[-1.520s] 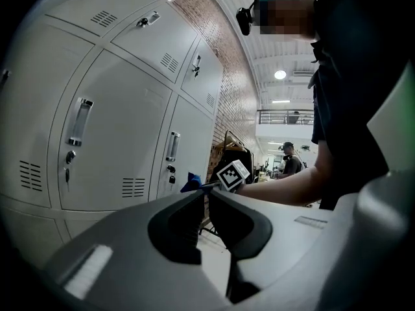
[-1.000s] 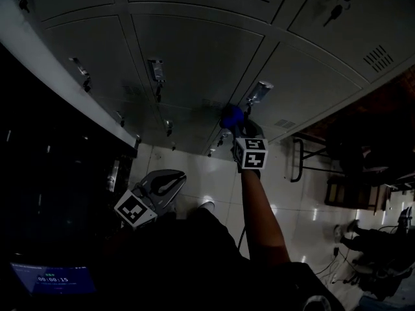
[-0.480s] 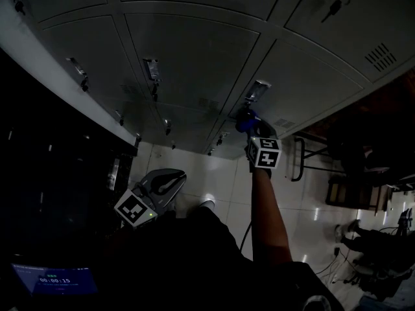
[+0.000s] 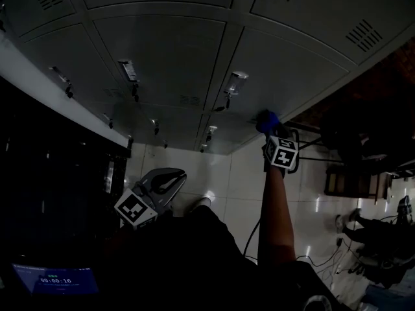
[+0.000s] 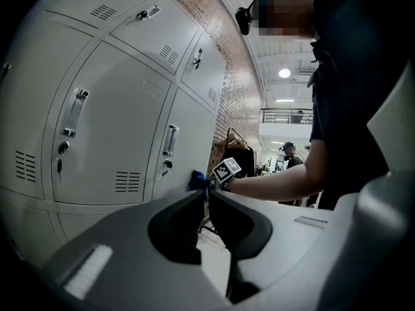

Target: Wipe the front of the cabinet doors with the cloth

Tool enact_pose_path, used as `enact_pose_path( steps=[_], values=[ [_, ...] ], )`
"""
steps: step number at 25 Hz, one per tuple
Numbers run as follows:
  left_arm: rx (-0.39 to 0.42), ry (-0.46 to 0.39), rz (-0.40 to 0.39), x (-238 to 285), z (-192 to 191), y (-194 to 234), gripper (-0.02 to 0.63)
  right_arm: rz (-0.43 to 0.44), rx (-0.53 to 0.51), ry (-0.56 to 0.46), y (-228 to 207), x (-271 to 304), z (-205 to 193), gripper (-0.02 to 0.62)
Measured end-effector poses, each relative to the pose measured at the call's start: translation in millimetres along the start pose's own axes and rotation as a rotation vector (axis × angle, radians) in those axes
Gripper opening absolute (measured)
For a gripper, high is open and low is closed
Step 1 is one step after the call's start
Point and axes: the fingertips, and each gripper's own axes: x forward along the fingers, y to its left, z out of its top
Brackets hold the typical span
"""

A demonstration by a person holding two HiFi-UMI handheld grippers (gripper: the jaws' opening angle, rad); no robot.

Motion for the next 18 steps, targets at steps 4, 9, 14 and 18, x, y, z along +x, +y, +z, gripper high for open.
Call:
enact_pose_path(
  steps=[4, 9, 14, 18],
  values=[
    [0.002, 0.007, 0.001, 5, -1, -2, 0.012, -0.054, 0.025, 0.000, -33, -5, -6, 0.075],
    [0.029, 0.012, -0.003, 6, -4, -3, 0.012, -0.109, 0.059, -0.009, -58, -13, -11, 0.075],
    [0.039, 0.015, -0.003, 3, -4, 2, 0.012, -0.107, 0.058, -0.067, -49, -31, -1, 0.075],
    [0.066, 0.002, -0.009, -1, 7, 13, 0.012, 0.002, -0.013, -0.166, 5, -61, 20, 0.075]
  ],
)
